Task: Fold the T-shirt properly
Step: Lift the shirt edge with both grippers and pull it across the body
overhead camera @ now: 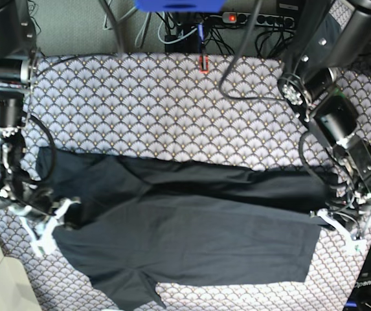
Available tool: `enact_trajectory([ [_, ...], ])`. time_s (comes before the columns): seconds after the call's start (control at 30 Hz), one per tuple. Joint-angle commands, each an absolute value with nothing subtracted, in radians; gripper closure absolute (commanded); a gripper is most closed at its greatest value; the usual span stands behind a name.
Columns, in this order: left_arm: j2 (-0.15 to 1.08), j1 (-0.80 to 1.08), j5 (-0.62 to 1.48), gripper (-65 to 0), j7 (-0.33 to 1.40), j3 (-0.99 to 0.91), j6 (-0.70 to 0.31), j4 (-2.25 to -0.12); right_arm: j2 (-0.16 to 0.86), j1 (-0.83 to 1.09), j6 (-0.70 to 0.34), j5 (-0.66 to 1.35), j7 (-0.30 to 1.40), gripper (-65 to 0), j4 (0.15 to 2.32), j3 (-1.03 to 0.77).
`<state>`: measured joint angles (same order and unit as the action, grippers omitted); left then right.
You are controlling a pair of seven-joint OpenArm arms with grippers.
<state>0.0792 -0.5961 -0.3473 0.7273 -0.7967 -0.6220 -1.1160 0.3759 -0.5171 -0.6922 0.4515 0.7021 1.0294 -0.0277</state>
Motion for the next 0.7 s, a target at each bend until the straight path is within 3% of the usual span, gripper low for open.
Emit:
enact_trajectory([
  [0.0, 0.088, -0.633, -0.335, 0.0, 0.702, -0.794, -0.622, -1.112, 0.389, -0.556, -0.698, 0.467, 0.668, 0.0, 1.029, -0.021],
  [0.23, 0.111, -0.682, -0.390, 0.0, 0.647, -0.791, -0.622, -1.017, 0.394, -0.604, -0.698, 0.467, 0.622, 0.0, 0.917, 0.035],
  [0.67, 0.116, -0.722, -0.406, 0.0, 0.608, -0.707, -0.622, -1.007, 0.390, -0.638, -0.698, 0.466, 0.601, 0.0, 0.911, 0.038],
])
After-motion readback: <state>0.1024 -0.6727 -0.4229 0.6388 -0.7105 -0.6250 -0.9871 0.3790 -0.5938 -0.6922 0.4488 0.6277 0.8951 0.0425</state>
